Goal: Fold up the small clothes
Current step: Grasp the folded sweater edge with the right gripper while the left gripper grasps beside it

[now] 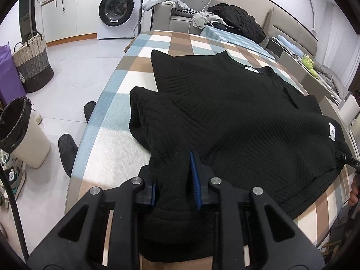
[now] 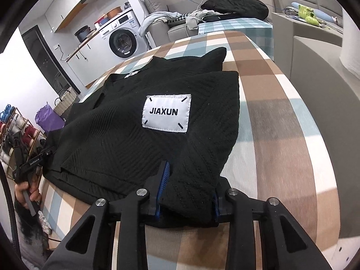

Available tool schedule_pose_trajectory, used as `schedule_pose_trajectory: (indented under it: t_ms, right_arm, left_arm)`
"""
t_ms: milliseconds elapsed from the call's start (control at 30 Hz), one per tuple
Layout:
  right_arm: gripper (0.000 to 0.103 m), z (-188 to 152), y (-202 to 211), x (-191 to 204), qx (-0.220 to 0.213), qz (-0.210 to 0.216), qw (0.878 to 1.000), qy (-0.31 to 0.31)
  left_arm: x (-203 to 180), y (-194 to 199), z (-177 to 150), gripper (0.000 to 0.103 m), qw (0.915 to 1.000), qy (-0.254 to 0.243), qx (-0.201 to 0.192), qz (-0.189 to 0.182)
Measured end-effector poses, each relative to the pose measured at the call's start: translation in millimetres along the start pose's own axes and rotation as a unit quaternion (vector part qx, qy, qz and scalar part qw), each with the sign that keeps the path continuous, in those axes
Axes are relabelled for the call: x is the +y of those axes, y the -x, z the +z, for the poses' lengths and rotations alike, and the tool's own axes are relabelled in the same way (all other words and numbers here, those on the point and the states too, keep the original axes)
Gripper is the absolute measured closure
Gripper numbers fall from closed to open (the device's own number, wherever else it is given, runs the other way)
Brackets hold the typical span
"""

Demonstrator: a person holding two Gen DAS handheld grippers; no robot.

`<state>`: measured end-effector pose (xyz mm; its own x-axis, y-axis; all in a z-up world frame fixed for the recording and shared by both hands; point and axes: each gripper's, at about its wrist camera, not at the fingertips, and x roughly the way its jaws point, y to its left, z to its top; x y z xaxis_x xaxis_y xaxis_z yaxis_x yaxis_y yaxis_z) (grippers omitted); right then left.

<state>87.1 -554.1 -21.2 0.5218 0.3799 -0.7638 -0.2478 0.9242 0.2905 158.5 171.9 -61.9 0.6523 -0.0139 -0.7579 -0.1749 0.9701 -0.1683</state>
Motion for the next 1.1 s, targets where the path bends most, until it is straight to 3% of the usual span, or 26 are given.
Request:
schedule_pose_trajectory:
  t_ms: [433, 967, 1100]
  right_arm:
    - [0.072, -32, 19, -3, -0.022, -0.006, 1.000, -0.014]
    - [0.070, -29, 13, -4, -0.022, -0.006, 1.000, -0.010]
    - [0.062, -33, 17, -9, -0.028, -0.001, 0.999, -0.026]
  left_arm:
    - [-4, 32, -34, 0.082, 0.9997, -0.008, -0.013, 0.019]
    - [-7, 44, -45, 0.079, 0.9993, -0.017, -0.017, 0.027]
    - [3, 53, -45, 0.073, 0.9996, 0.013, -0.020, 0.015]
